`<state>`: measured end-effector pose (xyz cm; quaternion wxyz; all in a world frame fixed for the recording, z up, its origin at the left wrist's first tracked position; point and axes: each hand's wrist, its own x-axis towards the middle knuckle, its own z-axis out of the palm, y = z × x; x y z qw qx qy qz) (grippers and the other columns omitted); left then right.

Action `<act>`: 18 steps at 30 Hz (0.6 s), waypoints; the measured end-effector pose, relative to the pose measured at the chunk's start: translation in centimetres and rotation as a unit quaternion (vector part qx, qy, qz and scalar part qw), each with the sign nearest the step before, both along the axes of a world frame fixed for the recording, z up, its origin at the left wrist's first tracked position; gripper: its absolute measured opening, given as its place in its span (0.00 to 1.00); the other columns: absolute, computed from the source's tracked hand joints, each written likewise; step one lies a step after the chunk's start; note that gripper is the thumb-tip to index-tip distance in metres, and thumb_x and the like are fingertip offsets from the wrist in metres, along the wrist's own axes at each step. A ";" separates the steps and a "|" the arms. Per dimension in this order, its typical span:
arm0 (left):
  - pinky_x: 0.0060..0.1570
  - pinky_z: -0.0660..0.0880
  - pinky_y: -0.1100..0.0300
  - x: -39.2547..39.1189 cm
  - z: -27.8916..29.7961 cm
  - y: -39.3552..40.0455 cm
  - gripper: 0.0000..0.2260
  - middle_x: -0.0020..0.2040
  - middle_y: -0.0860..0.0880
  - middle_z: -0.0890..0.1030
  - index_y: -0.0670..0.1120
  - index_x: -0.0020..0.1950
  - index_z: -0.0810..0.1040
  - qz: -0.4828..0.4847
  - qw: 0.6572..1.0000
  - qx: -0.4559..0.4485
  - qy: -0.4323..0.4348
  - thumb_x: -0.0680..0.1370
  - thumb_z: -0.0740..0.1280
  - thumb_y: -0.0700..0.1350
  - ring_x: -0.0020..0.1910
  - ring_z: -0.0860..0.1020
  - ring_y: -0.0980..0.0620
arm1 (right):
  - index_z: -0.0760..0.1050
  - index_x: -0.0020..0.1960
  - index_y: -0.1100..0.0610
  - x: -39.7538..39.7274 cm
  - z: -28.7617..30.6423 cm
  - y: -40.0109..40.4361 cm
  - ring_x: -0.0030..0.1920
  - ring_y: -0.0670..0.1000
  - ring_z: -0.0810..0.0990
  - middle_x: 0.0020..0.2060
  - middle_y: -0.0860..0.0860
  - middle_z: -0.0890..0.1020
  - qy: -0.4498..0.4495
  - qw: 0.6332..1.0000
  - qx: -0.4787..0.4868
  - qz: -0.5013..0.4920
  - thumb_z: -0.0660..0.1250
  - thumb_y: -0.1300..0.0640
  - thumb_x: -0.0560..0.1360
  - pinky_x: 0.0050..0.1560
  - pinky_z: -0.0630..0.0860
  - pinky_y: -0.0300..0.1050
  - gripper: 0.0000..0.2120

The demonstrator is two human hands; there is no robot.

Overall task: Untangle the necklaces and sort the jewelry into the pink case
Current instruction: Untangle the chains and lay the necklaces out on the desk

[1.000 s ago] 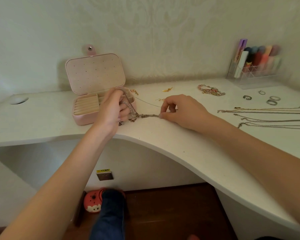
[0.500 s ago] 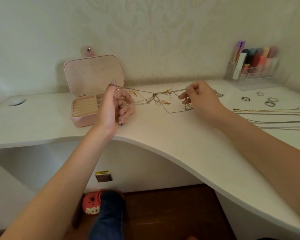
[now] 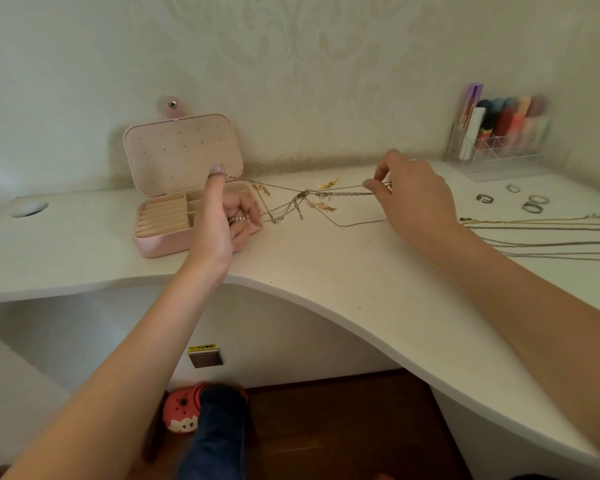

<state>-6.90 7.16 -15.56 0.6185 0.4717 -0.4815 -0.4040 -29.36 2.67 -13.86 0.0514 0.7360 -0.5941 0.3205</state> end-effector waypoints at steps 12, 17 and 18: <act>0.18 0.56 0.69 -0.4 0.0 -0.2 0.14 0.25 0.49 0.69 0.46 0.46 0.81 0.090 0.992 0.013 -0.091 0.80 0.56 0.45 0.22 0.66 0.57 | 0.82 0.43 0.53 -2.4 -0.1 -0.6 0.40 0.47 0.78 0.38 0.50 0.81 -0.174 0.961 0.175 0.128 0.54 0.43 0.80 0.38 0.67 0.38 0.22; 0.32 0.72 0.56 -0.3 -1.3 0.2 0.11 0.30 0.49 0.76 0.51 0.45 0.78 0.153 0.944 -0.076 -0.282 0.73 0.61 0.37 0.27 0.75 0.49 | 0.82 0.50 0.49 -4.0 0.4 -1.3 0.43 0.43 0.79 0.58 0.46 0.79 -0.089 0.970 0.196 0.116 0.69 0.52 0.74 0.32 0.68 0.31 0.06; 0.37 0.74 0.55 -0.3 -1.3 0.5 0.10 0.32 0.50 0.78 0.51 0.46 0.79 0.169 0.918 -0.078 -0.351 0.72 0.62 0.38 0.31 0.77 0.47 | 0.82 0.51 0.49 -4.2 0.4 -1.4 0.45 0.43 0.79 0.60 0.47 0.78 -0.066 0.967 0.214 0.120 0.71 0.51 0.72 0.34 0.69 0.31 0.08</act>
